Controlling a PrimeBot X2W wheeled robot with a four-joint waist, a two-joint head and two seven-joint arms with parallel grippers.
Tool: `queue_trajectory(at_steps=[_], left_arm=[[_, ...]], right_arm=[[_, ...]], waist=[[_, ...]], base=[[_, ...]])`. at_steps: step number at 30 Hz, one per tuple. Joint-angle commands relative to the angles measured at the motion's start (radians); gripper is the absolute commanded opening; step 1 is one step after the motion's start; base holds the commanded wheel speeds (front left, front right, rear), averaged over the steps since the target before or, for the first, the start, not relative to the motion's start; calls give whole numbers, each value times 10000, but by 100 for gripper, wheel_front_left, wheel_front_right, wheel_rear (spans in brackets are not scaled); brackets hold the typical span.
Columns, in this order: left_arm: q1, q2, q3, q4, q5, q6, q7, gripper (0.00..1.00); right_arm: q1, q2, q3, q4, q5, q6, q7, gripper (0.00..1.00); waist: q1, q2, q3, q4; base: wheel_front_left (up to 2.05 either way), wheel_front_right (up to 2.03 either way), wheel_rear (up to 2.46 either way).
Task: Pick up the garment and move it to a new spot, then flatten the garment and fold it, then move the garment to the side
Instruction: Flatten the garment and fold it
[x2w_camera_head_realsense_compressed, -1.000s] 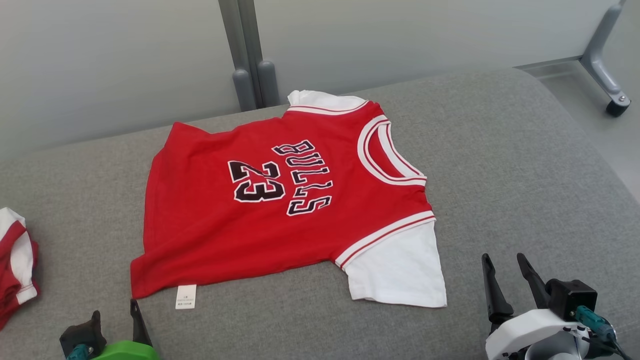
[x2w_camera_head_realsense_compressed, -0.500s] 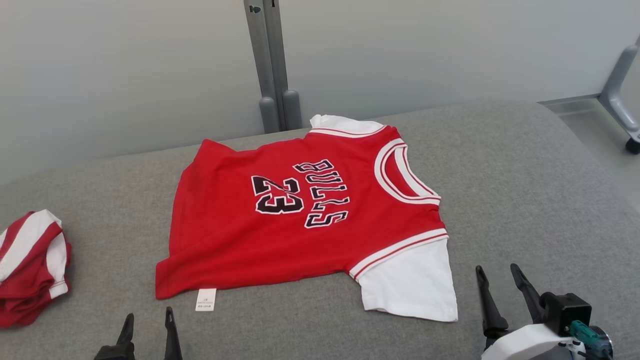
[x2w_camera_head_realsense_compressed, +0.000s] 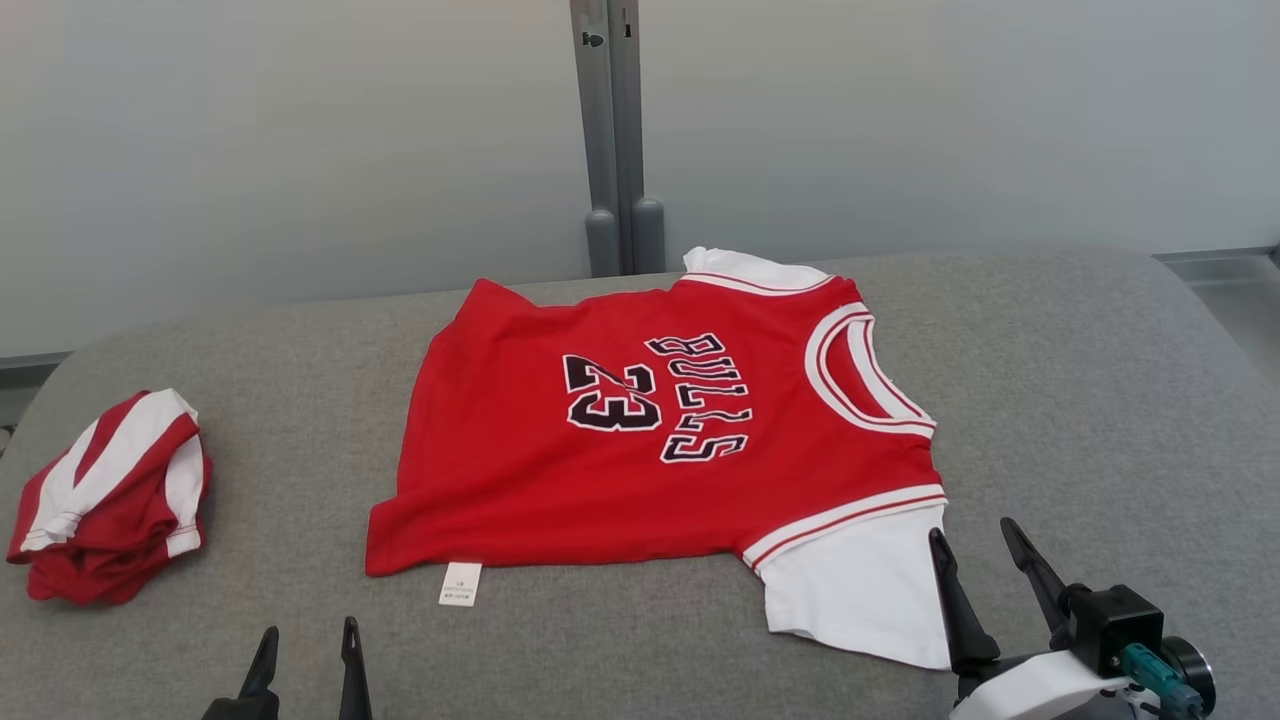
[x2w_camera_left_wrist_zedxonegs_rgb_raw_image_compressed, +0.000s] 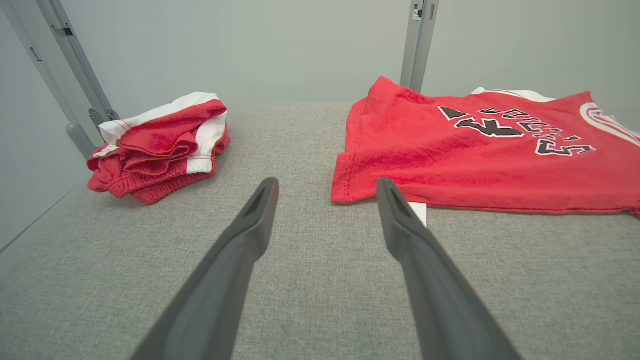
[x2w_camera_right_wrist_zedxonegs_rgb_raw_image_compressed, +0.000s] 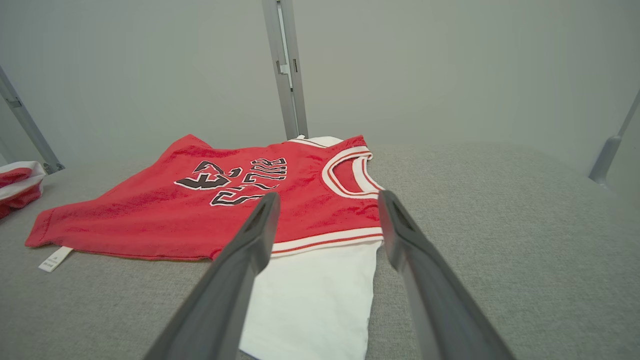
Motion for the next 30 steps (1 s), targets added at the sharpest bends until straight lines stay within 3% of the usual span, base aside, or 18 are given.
queue_trajectory(at_steps=[1, 18, 30], left_arm=[[6, 36, -9, 2, 90, -35, -1, 100], [-306, 35, -211, 24, 0, -141, -1, 100], [-1510, 35, -729, 587, -544, -12, -1, 100]], right_arm=[[73, -12, 10, -104, -67, -15, -34, 100], [48, -11, -114, 66, 4, -15, -34, 100], [-485, -11, -218, 933, -149, -15, -34, 100]], waist=[[0, 0, 12, 141], [0, 0, 265, 279], [0, 0, 1804, 131]], base=[[0, 0, 0], [0, 0, 0], [0, 0, 0]])
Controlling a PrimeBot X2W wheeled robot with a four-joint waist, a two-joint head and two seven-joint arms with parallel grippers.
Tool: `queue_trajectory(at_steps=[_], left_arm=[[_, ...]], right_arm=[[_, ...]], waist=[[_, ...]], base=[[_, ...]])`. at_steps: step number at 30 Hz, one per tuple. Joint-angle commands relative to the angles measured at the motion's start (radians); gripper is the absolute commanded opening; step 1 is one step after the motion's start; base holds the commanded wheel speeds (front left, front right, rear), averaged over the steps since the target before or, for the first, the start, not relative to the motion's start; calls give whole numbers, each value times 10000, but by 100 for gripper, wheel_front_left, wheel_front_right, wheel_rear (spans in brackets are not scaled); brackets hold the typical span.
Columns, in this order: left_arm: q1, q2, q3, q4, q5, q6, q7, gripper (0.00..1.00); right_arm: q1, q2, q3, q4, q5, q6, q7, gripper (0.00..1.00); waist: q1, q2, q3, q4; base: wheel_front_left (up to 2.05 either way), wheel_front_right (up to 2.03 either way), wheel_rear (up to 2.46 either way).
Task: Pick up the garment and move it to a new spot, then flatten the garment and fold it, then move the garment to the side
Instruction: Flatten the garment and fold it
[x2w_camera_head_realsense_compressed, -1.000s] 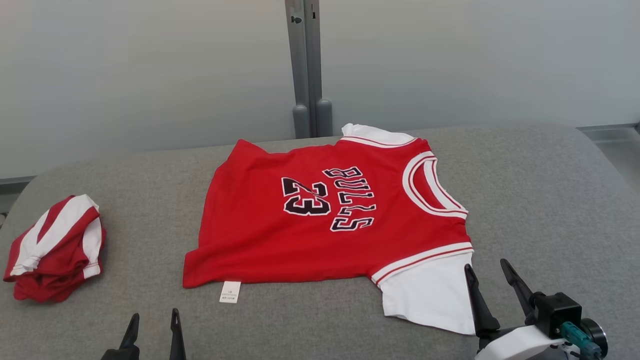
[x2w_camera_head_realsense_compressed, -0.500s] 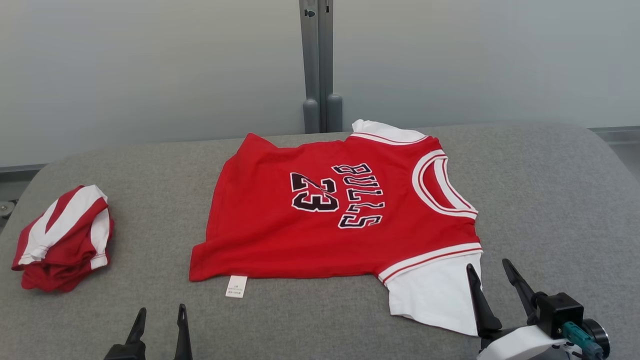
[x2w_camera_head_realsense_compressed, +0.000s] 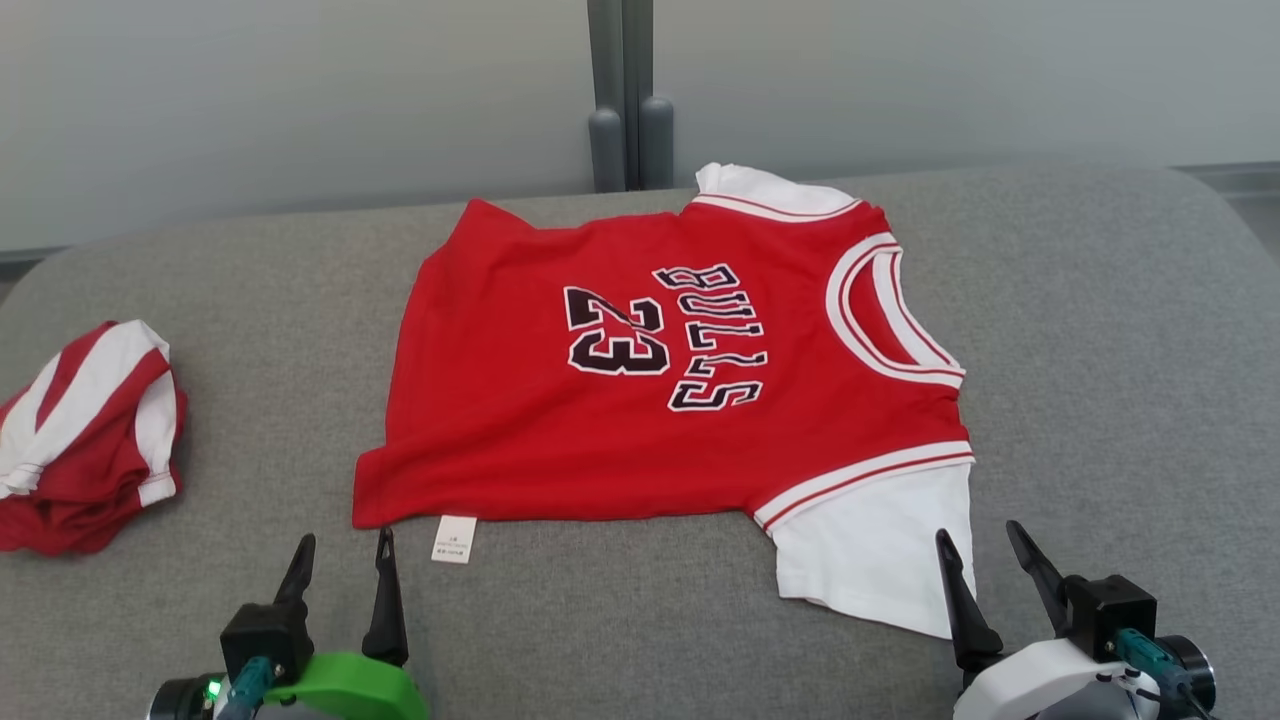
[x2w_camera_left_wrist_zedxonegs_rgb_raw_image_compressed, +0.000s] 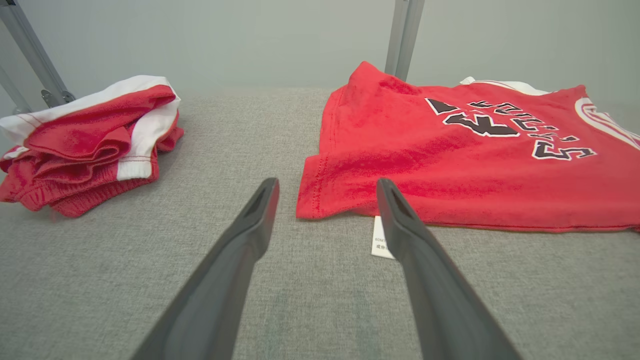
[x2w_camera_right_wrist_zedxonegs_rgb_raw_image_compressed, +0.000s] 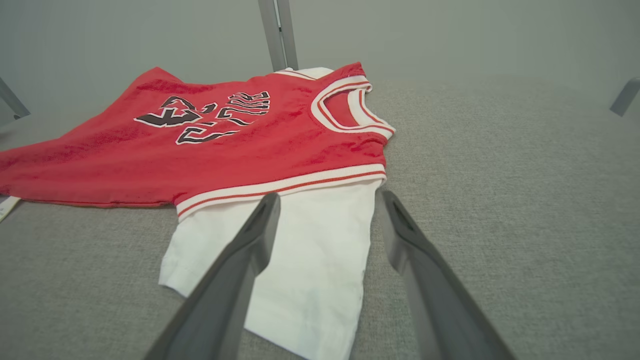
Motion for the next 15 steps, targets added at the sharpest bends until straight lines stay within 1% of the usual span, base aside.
queue_trajectory(at_steps=[1, 5, 10, 15], left_arm=[[-441, 35, 15, 126, -125, 96, -3, 100], [-1116, 35, 113, 525, -167, 169, -3, 100], [-1717, 35, 408, 1004, -229, 267, -3, 100], [-2212, 38, 697, 1248, -39, 75, -5, 100]], right_arm=[[-272, -14, -20, 139, -25, -15, -34, 100], [-585, -13, 24, 624, -41, -15, -34, 100], [-829, -19, 199, 1297, 12, -15, -34, 100], [-871, -7, 564, 1808, 193, -15, 2, 100]], waist=[[0, 0, 794, -101], [0, 0, 1357, -171], [0, 0, 1798, -248], [0, 0, 2217, -322]], base=[[0, 0, 0], [0, 0, 0], [0, 0, 0], [0, 0, 0]])
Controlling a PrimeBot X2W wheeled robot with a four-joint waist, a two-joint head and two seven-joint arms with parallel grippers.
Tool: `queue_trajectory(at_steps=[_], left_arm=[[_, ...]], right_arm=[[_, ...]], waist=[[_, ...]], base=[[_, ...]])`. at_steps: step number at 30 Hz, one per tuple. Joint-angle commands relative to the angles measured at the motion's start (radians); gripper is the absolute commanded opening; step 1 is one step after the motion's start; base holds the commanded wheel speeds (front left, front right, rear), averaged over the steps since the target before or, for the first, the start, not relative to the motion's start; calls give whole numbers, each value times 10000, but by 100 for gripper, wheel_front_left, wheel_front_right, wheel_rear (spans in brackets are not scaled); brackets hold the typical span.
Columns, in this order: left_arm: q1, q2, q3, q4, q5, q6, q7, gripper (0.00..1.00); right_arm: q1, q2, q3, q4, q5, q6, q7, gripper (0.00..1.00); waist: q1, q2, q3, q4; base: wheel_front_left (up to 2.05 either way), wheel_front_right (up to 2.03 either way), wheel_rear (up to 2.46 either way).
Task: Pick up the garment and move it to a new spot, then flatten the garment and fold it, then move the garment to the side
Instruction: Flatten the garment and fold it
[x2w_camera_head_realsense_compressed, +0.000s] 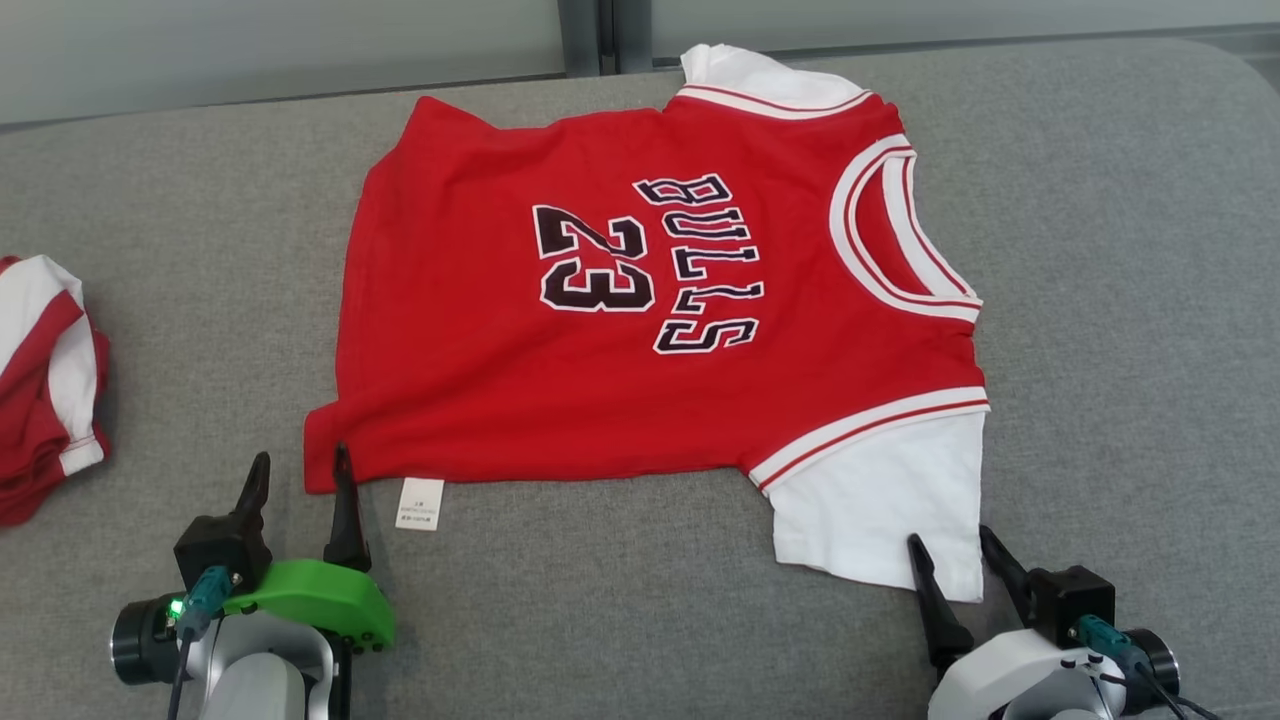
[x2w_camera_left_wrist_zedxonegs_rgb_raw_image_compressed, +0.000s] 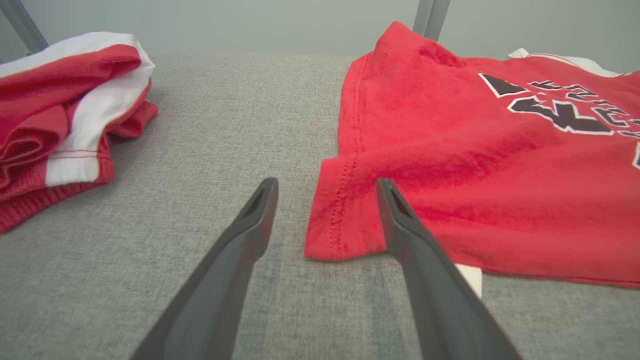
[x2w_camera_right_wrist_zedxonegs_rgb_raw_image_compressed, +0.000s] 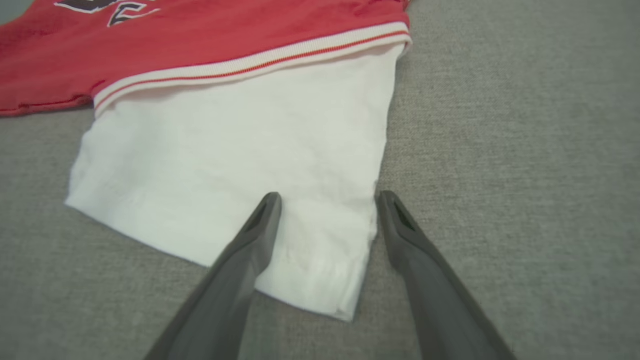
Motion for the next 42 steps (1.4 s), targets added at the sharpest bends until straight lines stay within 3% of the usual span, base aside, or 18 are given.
queue_trajectory(at_steps=[1, 4, 7, 15, 18, 19, 20, 21, 28, 36, 42], left_arm=[[-335, 40, 171, 93, 121, -85, -3, 100], [-503, 38, 241, 223, 111, -181, -5, 100], [-567, 40, 306, 409, -50, -248, -5, 100], [-710, 40, 629, 891, -251, -91, -5, 100], [-852, 38, 777, 1567, -367, -223, 8, 100], [-860, 35, 799, 1680, -374, -250, 12, 78], [-870, 35, 822, 1742, -387, -280, 15, 23], [-859, 34, 806, 1786, -376, -328, 15, 0], [-352, 20, 584, 2397, -501, -585, 17, 0], [919, 35, 453, 2576, -763, -647, 19, 0], [1495, 47, 324, 2133, -926, -672, 3, 0]], right_arm=[[31, -2, 264, 298, 127, -13, 81, 100], [181, 34, 664, 549, 160, 4, 144, 100], [264, 60, 934, 653, 146, 30, 173, 1], [93, -38, 715, 278, -35, -24, 152, 0], [52, -63, 428, -43, -22, -30, 89, 0], [47, -58, 388, -118, -45, -28, 77, 0], [45, -51, 346, -187, -45, -28, 68, 0], [39, -49, 310, -238, -30, -28, 65, 0], [189, -32, 76, -436, 17, -19, 30, 0], [928, -31, 38, -364, 62, -18, 30, 0], [1379, -29, -27, -997, 342, -18, 25, 0]], waist=[[-1, 0, 454, -140], [-1, 0, 554, -208], [-1, 0, 586, -311], [-1, 0, 610, -611], [-1, 0, 599, -747], [-1, 0, 578, -777], [-1, 0, 562, -801], [-1, 0, 517, -826], [-1, 0, -148, -845], [-1, 0, -1801, -740], [-1, 0, -2447, -754]], base=[[0, 0, 0], [0, 0, 0], [0, 0, 0], [0, 0, 0], [0, 0, 0], [0, 0, 0], [0, 0, 0], [0, 0, 0], [0, 0, 0], [0, 0, 0], [0, 0, 0]])
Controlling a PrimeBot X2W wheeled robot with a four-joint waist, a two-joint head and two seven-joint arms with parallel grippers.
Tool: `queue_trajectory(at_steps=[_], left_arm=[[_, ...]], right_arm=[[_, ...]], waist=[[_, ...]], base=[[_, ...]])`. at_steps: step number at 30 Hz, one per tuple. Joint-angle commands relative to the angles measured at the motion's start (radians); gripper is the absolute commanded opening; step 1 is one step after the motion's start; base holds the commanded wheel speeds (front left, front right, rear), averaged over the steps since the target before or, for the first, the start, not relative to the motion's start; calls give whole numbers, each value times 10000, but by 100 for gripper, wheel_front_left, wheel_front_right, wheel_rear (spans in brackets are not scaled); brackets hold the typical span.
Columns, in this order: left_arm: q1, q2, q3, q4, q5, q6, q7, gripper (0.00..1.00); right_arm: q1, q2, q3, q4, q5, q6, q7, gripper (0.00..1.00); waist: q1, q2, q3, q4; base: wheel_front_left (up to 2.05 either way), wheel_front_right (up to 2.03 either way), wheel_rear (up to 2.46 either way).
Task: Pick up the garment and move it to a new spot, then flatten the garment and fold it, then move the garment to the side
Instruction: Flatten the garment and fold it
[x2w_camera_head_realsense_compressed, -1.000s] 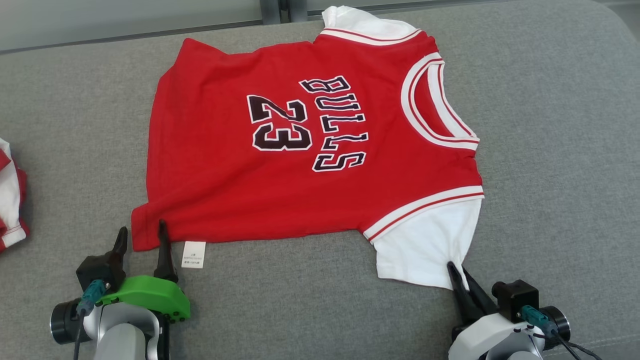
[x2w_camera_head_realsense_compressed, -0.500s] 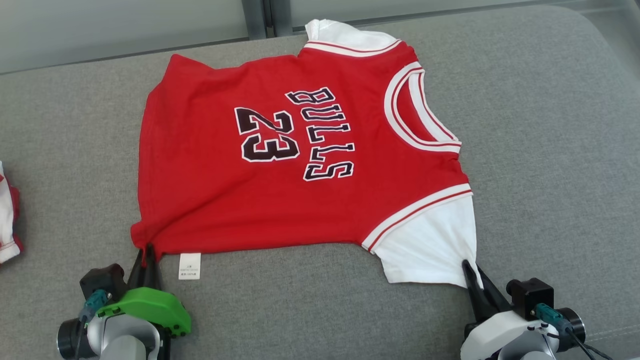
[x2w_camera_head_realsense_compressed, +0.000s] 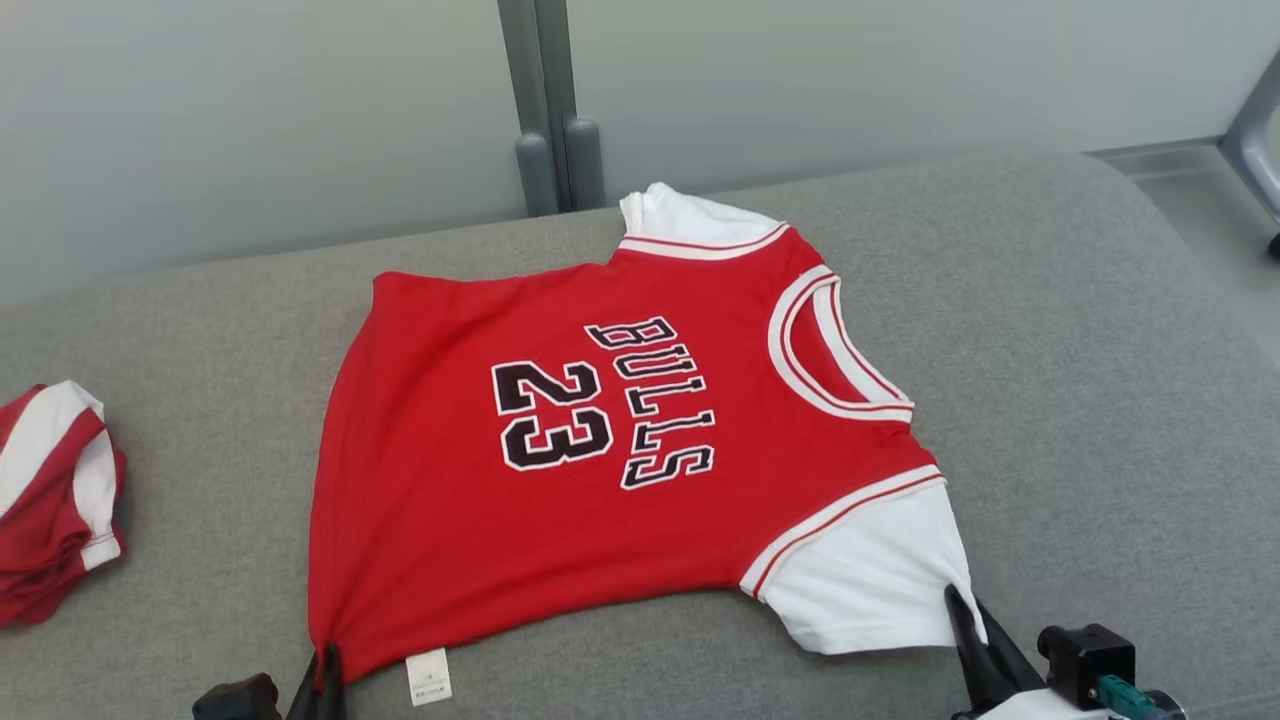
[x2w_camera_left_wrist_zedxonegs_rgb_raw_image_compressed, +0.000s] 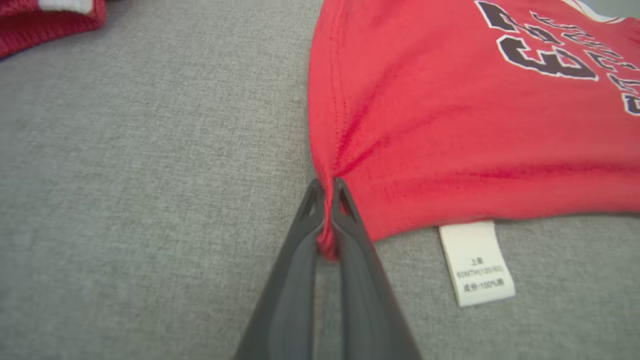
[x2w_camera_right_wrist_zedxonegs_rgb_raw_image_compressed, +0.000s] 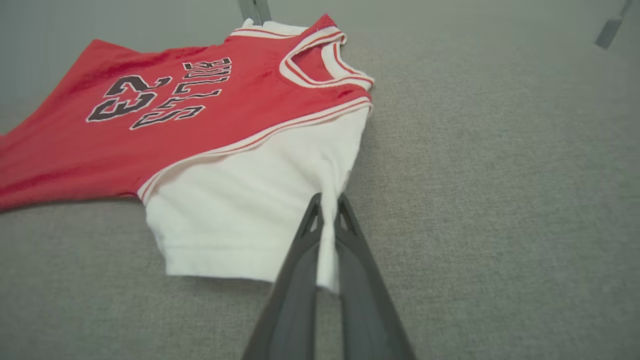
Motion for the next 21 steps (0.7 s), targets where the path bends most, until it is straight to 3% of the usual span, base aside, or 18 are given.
queue_trajectory(at_steps=[1, 8, 12, 16, 21], left_arm=[[138, 57, -5, -291, -98, -69, 5, 0], [-385, 55, 12, -2300, 221, -120, 5, 0], [-1078, 143, -149, -2613, 490, -182, 5, 0], [-2537, 396, -653, -2029, 764, -286, 182, 0], [-5122, 829, -1306, -1383, 1126, -348, 876, 0]], right_arm=[[203, -56, -85, -300, 205, -22, 3, 0], [-530, -47, -267, -2179, 496, -20, 2, 0], [-1256, -234, -263, -2524, 494, -20, 2, 0], [-2646, -639, 114, -2218, 533, -19, 2, 0], [-5214, -1350, 733, -1175, 631, -19, 51, 0]], waist=[[0, 0, -622, 27], [0, 0, -550, 108], [0, 0, -293, 154], [0, 0, 448, 190], [0, 0, 2335, 289]], base=[[0, 0, 0], [0, 0, 0], [0, 0, 0], [0, 0, 0], [0, 0, 0]])
